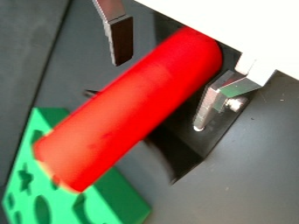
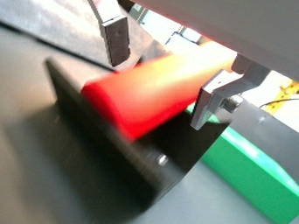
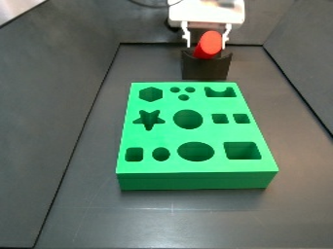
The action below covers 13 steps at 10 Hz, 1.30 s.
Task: Pick up the round object. Move up. Place the round object on the fixture. Regrasp the round object. Move to above the board. Insert the round object.
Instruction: Regrasp the round object.
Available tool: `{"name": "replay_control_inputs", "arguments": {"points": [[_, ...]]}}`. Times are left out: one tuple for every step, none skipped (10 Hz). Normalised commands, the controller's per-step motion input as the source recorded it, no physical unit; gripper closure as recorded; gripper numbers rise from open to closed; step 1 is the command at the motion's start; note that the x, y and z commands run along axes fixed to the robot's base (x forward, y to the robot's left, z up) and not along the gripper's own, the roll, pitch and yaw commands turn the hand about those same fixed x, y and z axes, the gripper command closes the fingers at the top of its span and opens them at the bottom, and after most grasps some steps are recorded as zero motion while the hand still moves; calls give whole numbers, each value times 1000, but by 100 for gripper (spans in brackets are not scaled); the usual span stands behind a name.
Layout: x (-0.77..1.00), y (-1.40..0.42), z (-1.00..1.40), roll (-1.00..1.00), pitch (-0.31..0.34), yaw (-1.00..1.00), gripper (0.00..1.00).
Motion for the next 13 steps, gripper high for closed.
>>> {"name": "replay_control_inputs", "arguments": {"points": [[-28,-3,1000,55,72,-37,0],[-32,-2,885,50,65,-42,0],[-27,0,645,50,57,-48,0],[-28,-3,520,52,55,-47,0],[-28,-1,215,50,38,-44,0],[7,-1000,926,1000,45,8,0],[13,-1000,878,1000,43,9,0],[-12,-1000,867,1000,35,8,0],[-49,-1000,824,1000,23,7,0],[-61,-1000,771,1000,18,7,0],[-65,-1000,671,1000,15,7,0],[-67,-1000,602,1000,13,7,0],[-58,-827,341,1000,8,7,0]]}}
